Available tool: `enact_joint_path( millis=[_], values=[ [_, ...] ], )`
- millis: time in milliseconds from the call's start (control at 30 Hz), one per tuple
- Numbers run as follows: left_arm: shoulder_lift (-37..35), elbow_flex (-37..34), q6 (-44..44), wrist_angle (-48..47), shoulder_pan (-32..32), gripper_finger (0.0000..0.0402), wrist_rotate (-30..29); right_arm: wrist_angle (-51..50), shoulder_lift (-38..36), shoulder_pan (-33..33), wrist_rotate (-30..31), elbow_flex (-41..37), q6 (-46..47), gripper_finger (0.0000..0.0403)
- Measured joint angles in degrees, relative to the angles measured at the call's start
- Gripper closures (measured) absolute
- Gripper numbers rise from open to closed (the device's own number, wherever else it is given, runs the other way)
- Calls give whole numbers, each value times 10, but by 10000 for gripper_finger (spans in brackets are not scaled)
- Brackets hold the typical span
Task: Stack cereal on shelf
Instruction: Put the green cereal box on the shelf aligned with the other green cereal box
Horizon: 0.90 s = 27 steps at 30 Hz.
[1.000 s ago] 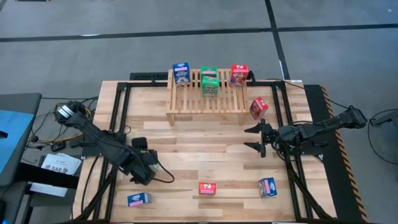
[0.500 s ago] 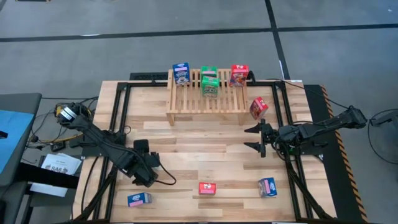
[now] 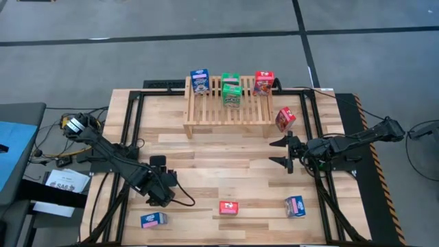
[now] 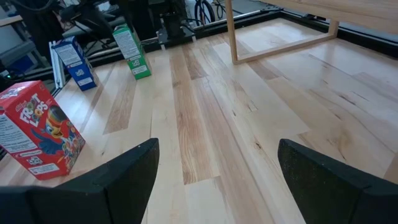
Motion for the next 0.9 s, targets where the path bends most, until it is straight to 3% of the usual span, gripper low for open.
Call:
enact_joint_path(
  millis=[400,633,900],
  values=[
    [-1,27,24,-7,13,248,0,0,0,0,0,0,0,49],
    [-1,121,146,-42,72,248,-10,0,0,0,0,0,0,49],
    [-1,248,314,-47,182,248,-29,0,0,0,0,0,0,49]
  ],
)
